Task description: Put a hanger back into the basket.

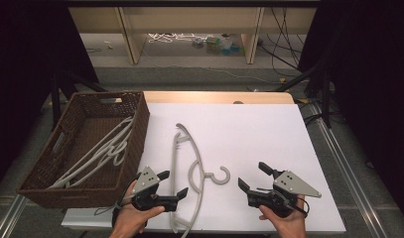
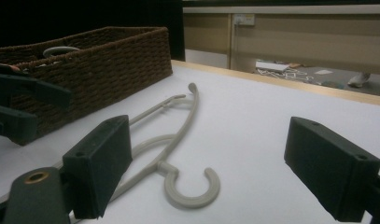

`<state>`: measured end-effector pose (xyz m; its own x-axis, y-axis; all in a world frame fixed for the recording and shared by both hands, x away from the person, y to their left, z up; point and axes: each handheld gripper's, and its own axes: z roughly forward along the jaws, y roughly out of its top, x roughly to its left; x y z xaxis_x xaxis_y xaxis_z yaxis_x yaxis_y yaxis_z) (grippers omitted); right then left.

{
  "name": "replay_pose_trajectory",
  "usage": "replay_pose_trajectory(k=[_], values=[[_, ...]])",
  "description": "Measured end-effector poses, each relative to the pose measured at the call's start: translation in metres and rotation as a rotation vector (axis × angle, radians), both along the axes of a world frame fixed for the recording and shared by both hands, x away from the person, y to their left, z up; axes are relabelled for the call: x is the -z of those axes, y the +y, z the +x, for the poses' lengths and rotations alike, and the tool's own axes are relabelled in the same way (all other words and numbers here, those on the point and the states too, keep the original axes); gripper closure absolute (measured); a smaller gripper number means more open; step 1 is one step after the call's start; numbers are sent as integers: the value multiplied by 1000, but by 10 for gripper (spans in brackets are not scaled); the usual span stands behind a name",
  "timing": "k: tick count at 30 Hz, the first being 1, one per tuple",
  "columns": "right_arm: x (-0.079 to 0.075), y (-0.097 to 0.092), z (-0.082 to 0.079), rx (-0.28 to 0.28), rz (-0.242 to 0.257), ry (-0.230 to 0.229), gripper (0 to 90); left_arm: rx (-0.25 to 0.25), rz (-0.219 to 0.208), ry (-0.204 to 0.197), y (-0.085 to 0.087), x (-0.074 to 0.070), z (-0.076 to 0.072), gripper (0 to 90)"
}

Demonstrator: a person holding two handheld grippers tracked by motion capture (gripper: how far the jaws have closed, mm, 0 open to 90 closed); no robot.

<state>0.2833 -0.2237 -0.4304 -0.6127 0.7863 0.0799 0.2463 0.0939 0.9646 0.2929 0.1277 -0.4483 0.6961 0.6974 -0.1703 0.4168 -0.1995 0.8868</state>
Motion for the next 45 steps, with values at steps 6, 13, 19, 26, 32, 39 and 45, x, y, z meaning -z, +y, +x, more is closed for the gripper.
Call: replay_pose_trajectory(k=[6,13,19,26,32,39,45], values=[[1,-1,3,9,-17,-49,158,42,43,40,-9,3,3,160],[1,-1,3,-2,-13,-47,158,103,180,135,-29,10,12,179],[1,-1,3,0,-14,-44,160,170,311,197,-52,16,17,207],[0,-2,3,-2,-15,-43,160,225,402,250,-69,24,22,249],[0,-1,3,-5,-11,-48,160,270,454,300,-77,25,29,329],[0,-1,3,-7,-10,-51,161,261,471,343,-82,24,35,377],[0,1,1,-7,8,-11,161,255,494,378,-88,22,36,409]])
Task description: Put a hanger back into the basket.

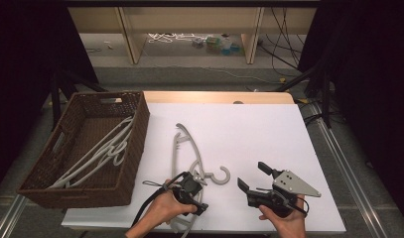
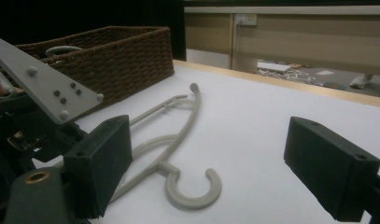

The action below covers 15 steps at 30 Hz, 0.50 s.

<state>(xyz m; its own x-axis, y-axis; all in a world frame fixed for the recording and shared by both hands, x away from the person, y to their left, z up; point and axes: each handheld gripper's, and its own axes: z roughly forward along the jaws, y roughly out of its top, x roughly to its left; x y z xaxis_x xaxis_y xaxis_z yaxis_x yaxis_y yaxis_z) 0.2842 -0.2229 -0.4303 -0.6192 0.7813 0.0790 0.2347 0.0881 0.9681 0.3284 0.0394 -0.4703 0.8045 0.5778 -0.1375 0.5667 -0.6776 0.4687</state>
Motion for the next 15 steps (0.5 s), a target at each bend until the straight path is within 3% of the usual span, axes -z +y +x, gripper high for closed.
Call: replay_pose_trajectory(k=[3,5,8,9,10,11,15], values=[[0,0,0,0,2,-3,161,18,33,13,-2,-2,4,433],[0,-1,1,-4,-4,0,161,46,80,36,-1,-5,10,464],[0,-1,1,-3,-18,-8,161,46,95,46,-4,-5,11,509],[0,-1,3,-3,-18,-42,162,45,96,47,-5,-5,11,512],[0,-1,3,-3,-18,-42,162,54,109,48,-5,-6,12,512],[0,-1,0,-4,-14,1,162,53,112,47,-6,-6,12,514],[0,-1,1,-4,-15,-5,162,58,131,52,-9,-6,15,542]])
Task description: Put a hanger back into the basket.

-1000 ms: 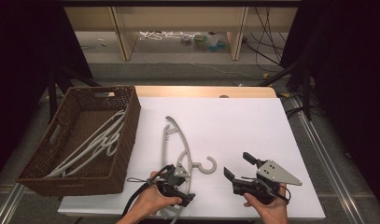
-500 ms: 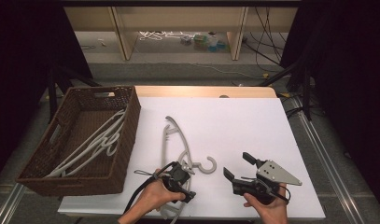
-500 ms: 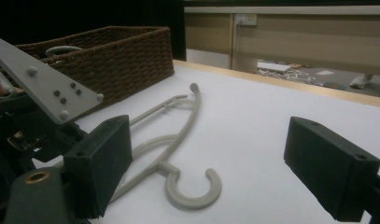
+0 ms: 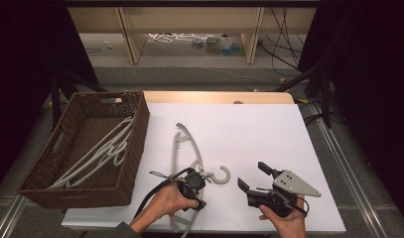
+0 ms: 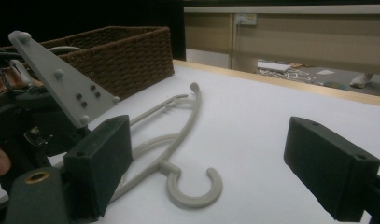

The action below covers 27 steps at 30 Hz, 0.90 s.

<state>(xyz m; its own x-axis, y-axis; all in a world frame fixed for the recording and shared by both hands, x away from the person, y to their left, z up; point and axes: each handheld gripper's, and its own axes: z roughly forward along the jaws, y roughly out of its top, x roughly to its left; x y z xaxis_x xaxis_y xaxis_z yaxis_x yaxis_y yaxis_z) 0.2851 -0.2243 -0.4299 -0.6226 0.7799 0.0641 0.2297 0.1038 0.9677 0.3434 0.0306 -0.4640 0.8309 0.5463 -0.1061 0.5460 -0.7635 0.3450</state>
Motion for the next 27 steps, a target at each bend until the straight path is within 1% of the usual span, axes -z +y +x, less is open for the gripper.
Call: replay_pose_trajectory(k=[1,2,3,5,6,7,8,9,10,11,12,13,14,15,16,17,18,19,20,21,22,23,24,25,26,27], values=[[0,1,1,-1,4,-7,162,9,7,11,1,-1,2,556],[0,1,-1,6,8,14,162,8,0,19,1,-1,3,558],[0,1,-1,5,8,13,162,18,-4,30,3,-1,5,566],[0,1,-1,9,3,16,162,13,-30,49,8,0,9,605],[0,1,-1,2,12,14,162,9,-48,58,11,0,11,632],[0,1,-1,7,7,13,162,21,-52,67,14,0,14,657],[0,1,-1,7,8,13,162,15,-66,74,16,1,15,675],[0,1,-1,7,9,11,162,21,-68,80,17,1,17,688],[0,1,0,-1,7,-5,162,17,-73,82,17,1,17,696],[0,0,0,1,4,4,162,7,-88,81,17,2,17,702],[0,0,0,3,1,5,162,7,-91,80,17,2,17,707],[1,-1,2,3,-9,-29,162,13,-89,78,17,2,17,713],[1,-1,2,4,-6,-25,163,18,-85,74,17,2,17,720],[0,0,0,0,3,2,162,21,-81,72,17,2,17,729],[0,0,1,-2,1,-4,162,28,-74,71,17,1,18,739],[1,-1,2,5,-7,-27,162,40,-68,69,17,1,19,748],[1,-1,2,4,-7,-26,162,51,-61,69,18,1,20,760],[0,0,0,2,4,7,163,51,-62,67,18,1,20,770],[0,0,0,1,5,-2,163,54,-59,65,17,1,20,778],[0,0,0,0,5,6,163,48,-56,65,16,1,20,779],[0,0,0,2,3,1,163,34,-63,66,15,1,20,767],[1,0,2,0,3,-26,163,36,-67,64,14,0,19,743],[1,0,3,-2,1,-34,163,26,-72,56,12,0,19,698],[1,0,3,-2,2,-35,163,24,-55,52,10,0,19,666],[1,0,3,-2,1,-35,163,27,-50,49,9,0,20,669],[1,0,3,-3,-1,-38,164,33,-44,54,9,-1,20,667]])
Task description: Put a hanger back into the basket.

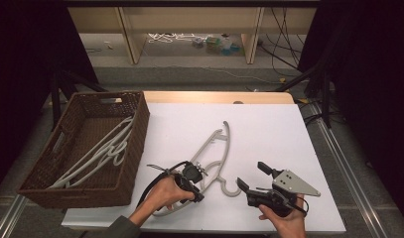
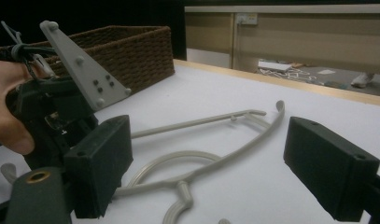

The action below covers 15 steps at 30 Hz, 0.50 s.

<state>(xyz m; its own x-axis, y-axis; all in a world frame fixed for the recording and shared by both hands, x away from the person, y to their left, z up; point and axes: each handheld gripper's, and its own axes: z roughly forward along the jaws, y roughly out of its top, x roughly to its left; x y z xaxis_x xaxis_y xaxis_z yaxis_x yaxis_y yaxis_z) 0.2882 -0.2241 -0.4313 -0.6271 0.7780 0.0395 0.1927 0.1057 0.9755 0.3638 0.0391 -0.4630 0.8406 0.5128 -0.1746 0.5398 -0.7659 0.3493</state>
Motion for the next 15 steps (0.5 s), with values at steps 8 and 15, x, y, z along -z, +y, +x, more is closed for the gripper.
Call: replay_pose_trajectory(k=[8,15], values=[[-1,0,-1,7,-10,12,165,-7,18,5,0,1,5,774],[0,3,0,-1,-1,-1,165,-4,-24,-8,3,3,4,788]])
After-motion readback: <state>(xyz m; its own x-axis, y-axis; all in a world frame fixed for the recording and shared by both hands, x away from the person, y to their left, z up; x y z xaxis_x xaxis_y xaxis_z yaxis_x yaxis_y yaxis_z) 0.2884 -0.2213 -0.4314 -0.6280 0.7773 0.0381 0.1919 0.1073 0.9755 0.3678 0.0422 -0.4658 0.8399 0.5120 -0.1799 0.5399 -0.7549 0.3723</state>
